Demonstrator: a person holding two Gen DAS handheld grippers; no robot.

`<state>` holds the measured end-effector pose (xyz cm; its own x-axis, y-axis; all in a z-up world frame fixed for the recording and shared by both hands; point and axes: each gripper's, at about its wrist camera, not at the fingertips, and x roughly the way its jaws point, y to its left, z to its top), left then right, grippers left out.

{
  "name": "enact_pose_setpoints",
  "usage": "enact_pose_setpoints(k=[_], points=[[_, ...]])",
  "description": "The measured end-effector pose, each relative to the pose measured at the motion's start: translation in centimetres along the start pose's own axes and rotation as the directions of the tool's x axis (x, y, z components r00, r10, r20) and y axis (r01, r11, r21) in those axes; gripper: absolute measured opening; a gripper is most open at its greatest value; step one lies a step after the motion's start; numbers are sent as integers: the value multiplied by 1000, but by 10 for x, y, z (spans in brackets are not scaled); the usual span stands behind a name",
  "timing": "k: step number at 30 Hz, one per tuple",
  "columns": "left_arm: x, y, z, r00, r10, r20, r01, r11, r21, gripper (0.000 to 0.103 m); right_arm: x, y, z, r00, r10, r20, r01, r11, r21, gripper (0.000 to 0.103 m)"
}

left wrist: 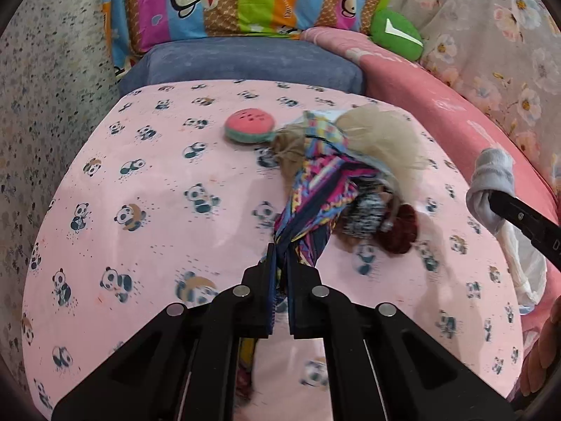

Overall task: Collect trash
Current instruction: 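Grasp the braided strap with the left tool while the right grasps the grey sock, then drop the grey sock into the white bin with the right tool while the left drops the strap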

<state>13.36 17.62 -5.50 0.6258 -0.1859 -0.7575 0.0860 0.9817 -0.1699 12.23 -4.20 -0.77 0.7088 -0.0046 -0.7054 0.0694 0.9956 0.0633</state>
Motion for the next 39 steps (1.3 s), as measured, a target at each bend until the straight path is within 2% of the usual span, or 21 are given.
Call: enact_pose_setpoints(k=[10,21,32,39], points=[[-41,-85,1,994,-100,39,96,992,82,4,-51,-58,-8,997,-27,70,21,996,82,21],[-47,-188,-1,979,-205,9,199,961,191,4,-82,-144,-27,989,-115,90,93,972,218,21],[-37,-284,2,955,-294,-37,291,911,292,5,-90,-225,-45,976,-209,68,174,925,337,22],[-21,-342,6,924,-372,-89,380,866,324,5,-84,-266,-54,966,-257,36,224,897,382,22]])
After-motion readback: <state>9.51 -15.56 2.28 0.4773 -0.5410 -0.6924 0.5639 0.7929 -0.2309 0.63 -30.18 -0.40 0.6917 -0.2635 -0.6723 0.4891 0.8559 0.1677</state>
